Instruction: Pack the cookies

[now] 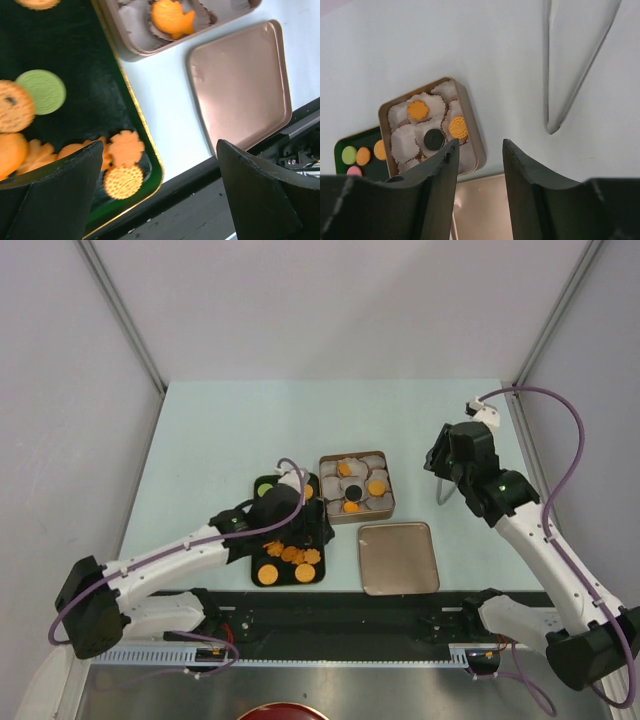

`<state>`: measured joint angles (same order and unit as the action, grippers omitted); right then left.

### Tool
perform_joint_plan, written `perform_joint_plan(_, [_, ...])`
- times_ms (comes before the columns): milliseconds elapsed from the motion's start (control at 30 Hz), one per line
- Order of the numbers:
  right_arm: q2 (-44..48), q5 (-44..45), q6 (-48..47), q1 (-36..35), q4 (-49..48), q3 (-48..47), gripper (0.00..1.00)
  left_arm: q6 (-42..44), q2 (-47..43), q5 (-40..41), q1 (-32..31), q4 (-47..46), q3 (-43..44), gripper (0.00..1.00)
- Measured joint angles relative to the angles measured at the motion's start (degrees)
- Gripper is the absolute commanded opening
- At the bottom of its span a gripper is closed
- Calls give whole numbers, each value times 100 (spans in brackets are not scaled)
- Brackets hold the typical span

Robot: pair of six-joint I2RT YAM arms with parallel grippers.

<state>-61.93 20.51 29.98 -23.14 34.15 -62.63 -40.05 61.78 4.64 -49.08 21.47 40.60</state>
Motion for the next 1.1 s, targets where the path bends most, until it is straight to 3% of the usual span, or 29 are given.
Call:
perform_joint_plan(100, [63, -76, -26, -173, 87, 0, 52, -68, 435, 118, -269, -61, 258, 98])
perform_joint_plan(233, [-348, -278, -94, -304, 570, 186, 49, -308, 636, 247, -363, -98, 319, 98])
perform_joint_plan(567, [-603, -341, 9, -267, 1521, 1174, 47, -660, -85, 566, -387, -278, 85, 100])
perform_joint_plan(900, [-1617, -723, 4, -4, 1207, 1344, 50, -658, -225, 575, -396, -424, -160, 100])
perform_joint_plan(1100, [-1829, -1134, 50, 337, 719, 1764, 39, -660, -295, 577, -396, -431, -195, 100])
